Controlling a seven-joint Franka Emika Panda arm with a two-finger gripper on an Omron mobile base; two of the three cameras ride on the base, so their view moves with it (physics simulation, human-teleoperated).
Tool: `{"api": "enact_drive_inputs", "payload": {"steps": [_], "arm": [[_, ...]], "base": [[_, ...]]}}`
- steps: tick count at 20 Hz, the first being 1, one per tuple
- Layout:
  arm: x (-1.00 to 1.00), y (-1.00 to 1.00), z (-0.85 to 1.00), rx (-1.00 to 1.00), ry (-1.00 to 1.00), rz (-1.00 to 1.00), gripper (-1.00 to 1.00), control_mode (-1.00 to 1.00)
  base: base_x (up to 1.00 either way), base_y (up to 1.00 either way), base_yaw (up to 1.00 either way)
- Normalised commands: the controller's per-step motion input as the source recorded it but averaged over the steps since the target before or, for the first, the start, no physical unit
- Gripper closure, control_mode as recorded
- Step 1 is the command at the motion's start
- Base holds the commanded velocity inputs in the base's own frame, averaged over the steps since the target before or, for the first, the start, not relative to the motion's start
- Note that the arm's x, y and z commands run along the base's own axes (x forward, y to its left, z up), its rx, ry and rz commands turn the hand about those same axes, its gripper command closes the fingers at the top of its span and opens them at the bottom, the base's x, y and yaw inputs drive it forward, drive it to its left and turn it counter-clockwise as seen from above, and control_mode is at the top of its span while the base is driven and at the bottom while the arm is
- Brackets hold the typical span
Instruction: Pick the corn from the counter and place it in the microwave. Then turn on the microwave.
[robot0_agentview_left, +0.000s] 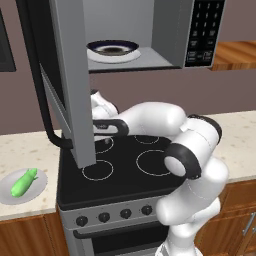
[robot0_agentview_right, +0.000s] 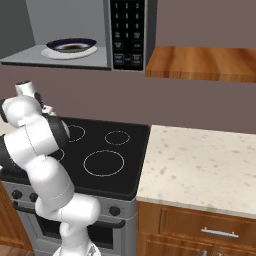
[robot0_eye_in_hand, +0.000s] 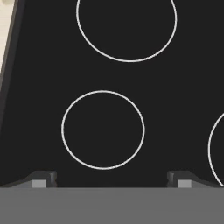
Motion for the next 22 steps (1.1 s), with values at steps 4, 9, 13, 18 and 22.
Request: {"api": "enact_drive_inputs", "payload": {"steps": [4,9,13,18,22], "arm": [[0.00,0.16,-0.02,0.00,0.00,0.00,-1.00,-1.00],[0.00,0.18,-0.06,0.00,0.00,0.00,-1.00,-1.00],[-0.06,0.17,-0.03,0.00,0.00,0.00,-1.00,-1.00],[-0.06,0.16,0.00,0.00,0.00,0.00,-1.00,-1.00],[-0.02,0.18,0.00,0.00,0.00,0.00,-1.00,-1.00]], "base": [[0.00,0.00,0.00],[0.00,0.00,0.00],[0.00,0.00,0.00],[0.00,0.00,0.00],[0.00,0.00,0.00]]}}
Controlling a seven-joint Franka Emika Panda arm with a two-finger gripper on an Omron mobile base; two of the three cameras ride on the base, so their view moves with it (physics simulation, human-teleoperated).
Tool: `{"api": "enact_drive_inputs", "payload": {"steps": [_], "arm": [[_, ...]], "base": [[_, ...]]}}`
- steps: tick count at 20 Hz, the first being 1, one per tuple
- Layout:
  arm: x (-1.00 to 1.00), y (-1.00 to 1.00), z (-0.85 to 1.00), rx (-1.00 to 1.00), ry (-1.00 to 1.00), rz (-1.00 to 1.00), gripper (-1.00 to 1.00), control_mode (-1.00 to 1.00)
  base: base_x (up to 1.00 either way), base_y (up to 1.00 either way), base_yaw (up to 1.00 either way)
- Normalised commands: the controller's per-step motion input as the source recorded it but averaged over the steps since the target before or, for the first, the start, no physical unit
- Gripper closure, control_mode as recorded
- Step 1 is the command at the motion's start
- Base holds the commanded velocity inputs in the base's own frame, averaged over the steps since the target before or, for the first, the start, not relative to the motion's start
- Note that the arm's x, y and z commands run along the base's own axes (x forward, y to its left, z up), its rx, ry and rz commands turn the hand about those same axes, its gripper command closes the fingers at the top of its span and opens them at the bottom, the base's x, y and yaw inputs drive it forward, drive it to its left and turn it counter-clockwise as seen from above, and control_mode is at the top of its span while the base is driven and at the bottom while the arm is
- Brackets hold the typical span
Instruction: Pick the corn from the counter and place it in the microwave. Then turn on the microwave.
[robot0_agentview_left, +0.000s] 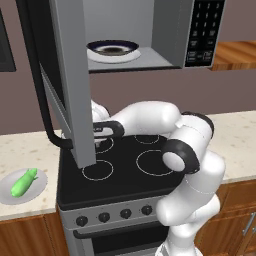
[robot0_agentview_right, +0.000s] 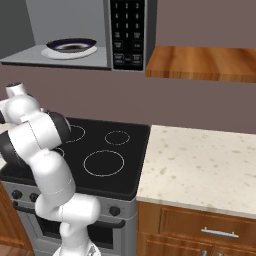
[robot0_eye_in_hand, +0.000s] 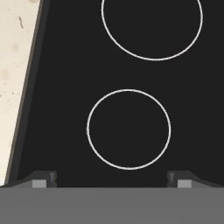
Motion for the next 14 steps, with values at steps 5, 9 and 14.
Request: {"api": "enact_drive_inputs", "payload": {"steps": [5,9,14], "arm": [[-0.01,0.17,0.00,0.00,0.00,0.00,-1.00,-1.00],[-0.05,0.19,0.00,0.00,0.00,0.00,-1.00,-1.00],[-0.01,0.18,0.00,0.00,0.00,0.00,-1.00,-1.00]], "base": [[0.00,0.00,0.00],[0.00,0.00,0.00],[0.00,0.00,0.00]]}}
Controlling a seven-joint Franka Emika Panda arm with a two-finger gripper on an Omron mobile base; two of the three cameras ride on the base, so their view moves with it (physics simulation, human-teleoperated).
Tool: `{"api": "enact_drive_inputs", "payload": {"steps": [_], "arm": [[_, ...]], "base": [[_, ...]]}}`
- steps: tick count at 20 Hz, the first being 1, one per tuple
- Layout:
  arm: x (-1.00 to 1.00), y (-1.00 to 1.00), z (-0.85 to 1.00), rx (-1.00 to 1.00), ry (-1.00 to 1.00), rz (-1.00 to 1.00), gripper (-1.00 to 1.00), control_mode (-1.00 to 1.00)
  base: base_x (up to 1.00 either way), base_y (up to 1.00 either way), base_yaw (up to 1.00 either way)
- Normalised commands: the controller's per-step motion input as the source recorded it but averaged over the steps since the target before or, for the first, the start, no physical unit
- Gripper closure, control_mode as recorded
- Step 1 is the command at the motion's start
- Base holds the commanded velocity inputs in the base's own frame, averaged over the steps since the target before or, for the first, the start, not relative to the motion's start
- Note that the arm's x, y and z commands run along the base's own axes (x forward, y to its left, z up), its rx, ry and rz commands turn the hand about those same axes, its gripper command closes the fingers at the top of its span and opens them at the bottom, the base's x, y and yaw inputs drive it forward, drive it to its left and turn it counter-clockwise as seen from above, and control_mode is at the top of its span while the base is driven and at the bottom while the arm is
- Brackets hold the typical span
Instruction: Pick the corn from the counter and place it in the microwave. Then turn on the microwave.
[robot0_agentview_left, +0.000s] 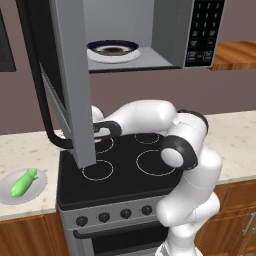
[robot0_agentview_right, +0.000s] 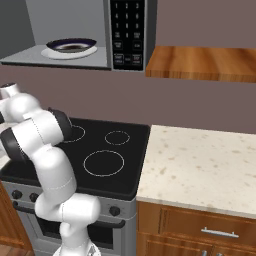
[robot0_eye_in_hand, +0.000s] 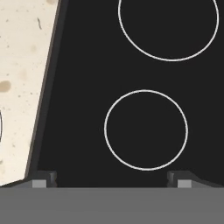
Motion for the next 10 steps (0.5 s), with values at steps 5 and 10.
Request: {"api": "enact_drive_inputs", "payload": {"steps": [5,10], "arm": [[-0.02,0.17,0.00,0.00,0.00,0.00,-1.00,-1.00],[-0.04,0.17,0.00,0.00,0.00,0.00,-1.00,-1.00]], "base": [[0.00,0.00,0.00],[0.00,0.00,0.00]]}}
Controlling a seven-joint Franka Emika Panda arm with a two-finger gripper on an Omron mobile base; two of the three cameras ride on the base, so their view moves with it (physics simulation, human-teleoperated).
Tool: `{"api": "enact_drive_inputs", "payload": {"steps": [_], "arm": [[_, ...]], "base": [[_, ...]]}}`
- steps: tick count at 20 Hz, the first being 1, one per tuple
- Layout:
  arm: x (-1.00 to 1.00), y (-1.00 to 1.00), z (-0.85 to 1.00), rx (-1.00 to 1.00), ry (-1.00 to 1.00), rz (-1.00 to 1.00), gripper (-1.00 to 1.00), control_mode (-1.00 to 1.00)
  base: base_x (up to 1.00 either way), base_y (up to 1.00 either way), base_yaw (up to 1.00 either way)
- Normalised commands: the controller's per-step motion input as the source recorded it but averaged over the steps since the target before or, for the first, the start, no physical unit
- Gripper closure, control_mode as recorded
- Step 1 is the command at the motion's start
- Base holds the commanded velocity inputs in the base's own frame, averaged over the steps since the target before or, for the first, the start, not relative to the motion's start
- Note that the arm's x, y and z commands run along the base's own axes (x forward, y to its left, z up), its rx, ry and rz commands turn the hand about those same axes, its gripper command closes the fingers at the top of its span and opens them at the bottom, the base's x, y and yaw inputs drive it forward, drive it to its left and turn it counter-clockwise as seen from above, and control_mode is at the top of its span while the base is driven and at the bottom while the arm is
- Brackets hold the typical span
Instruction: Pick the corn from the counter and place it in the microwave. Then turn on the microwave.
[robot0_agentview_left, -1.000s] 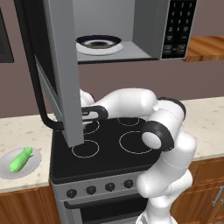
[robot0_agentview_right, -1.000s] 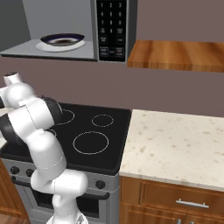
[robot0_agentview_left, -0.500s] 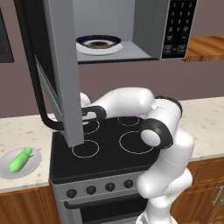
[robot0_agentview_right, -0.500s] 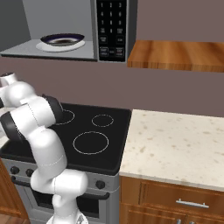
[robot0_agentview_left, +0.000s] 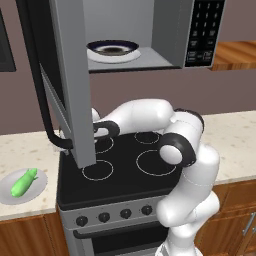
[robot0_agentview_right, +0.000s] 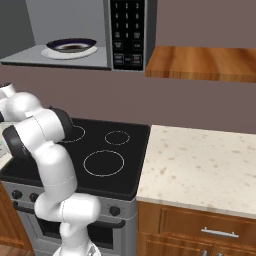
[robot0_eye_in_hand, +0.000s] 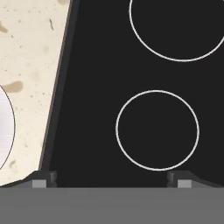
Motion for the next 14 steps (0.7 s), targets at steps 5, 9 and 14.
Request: {"api": "enact_drive_inputs", "payload": {"steps": [5,9,14], "arm": [[-0.07,0.17,-0.01,0.00,-0.02,-0.01,-1.00,-1.00],[-0.07,0.13,-0.03,0.00,-0.03,-0.02,-1.00,-1.00],[-0.12,0.11,-0.02,0.00,-0.03,-0.02,-1.00,-1.00]], "base": [[0.00,0.00,0.00],[0.00,0.00,0.00],[0.00,0.00,0.00]]}}
